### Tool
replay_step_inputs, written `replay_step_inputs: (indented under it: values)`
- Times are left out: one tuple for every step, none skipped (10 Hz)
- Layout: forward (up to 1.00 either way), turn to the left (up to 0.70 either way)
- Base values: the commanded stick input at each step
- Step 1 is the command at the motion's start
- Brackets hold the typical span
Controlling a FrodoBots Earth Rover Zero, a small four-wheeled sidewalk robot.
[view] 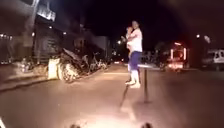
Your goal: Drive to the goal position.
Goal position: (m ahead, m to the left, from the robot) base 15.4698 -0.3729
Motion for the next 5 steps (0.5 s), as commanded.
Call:
replay_step_inputs:
  values:
    - [0.85, -0.34]
    - [0.85, -0.34]
    - [0.85, -0.34]
    - [0.85, -0.28]
    - [0.85, -0.09]
